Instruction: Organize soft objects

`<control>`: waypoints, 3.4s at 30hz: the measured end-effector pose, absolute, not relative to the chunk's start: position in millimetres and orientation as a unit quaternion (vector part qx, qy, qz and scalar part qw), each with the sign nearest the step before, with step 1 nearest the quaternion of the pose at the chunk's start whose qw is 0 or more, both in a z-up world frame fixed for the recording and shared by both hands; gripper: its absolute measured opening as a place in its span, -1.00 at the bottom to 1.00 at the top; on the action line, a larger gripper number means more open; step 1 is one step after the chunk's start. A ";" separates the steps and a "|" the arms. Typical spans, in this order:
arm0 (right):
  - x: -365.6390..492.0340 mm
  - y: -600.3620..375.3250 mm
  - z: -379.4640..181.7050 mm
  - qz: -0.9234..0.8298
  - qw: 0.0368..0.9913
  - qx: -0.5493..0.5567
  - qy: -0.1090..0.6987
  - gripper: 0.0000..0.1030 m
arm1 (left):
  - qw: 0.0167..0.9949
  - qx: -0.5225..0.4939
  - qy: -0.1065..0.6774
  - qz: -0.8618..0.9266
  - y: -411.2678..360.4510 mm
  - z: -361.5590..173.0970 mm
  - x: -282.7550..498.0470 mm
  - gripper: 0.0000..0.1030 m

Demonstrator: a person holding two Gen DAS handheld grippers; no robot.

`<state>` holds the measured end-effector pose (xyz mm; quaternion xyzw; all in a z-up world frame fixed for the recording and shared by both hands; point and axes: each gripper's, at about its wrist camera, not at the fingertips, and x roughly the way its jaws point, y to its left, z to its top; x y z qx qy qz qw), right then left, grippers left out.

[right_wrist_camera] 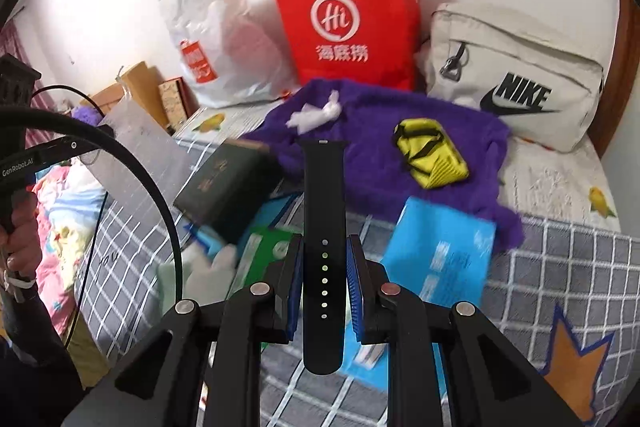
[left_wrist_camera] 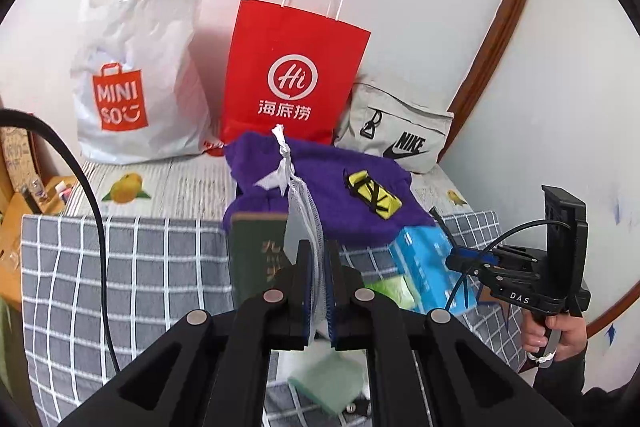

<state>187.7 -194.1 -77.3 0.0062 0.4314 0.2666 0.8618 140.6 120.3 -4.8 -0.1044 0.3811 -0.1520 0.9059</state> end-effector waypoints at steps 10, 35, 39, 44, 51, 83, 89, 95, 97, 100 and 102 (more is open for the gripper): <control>258.6 -216.6 -77.5 0.214 0.879 0.014 0.425 -0.61 | 0.906 -0.103 0.374 -0.167 106.2 6.7 208.4 -0.88; 403.5 -241.2 -147.1 0.133 0.854 0.045 0.500 -0.61 | 0.891 -0.089 0.408 -0.177 59.6 -37.2 337.6 -0.88; 405.3 -247.9 -148.7 0.137 0.852 0.051 0.502 -0.61 | 0.885 -0.091 0.419 -0.181 53.9 -44.2 342.0 -0.88; 406.2 -252.0 -150.0 0.143 0.850 0.050 0.504 -0.61 | 0.886 -0.089 0.413 -0.192 46.4 -41.3 338.3 -0.88; 410.9 -250.6 -162.2 0.140 0.840 0.045 0.522 -0.61 | 0.880 -0.100 0.420 -0.198 43.4 -45.7 341.6 -0.88; 414.3 -235.0 -185.5 0.137 0.827 0.026 0.545 -0.60 | 0.847 -0.071 0.510 -0.129 47.0 -107.1 376.1 -0.88; 412.8 -231.0 -187.1 0.139 0.826 0.020 0.546 -0.60 | 0.856 -0.045 0.503 -0.107 46.9 -104.7 372.9 -0.87; 413.7 -228.2 -190.1 0.139 0.824 0.022 0.549 -0.59 | 0.853 -0.040 0.509 -0.105 46.2 -105.8 374.1 -0.84; 413.3 -229.5 -189.9 0.139 0.824 0.024 0.549 -0.55 | 0.853 -0.041 0.510 -0.105 47.1 -105.5 373.9 -0.84; 412.7 -231.0 -187.6 0.144 0.824 0.026 0.547 -0.36 | 0.853 -0.031 0.512 -0.092 45.5 -105.3 374.4 -0.46; 412.1 -229.8 -185.0 0.141 0.827 0.020 0.544 -0.23 | 0.855 -0.020 0.513 -0.077 44.3 -104.7 374.2 -0.20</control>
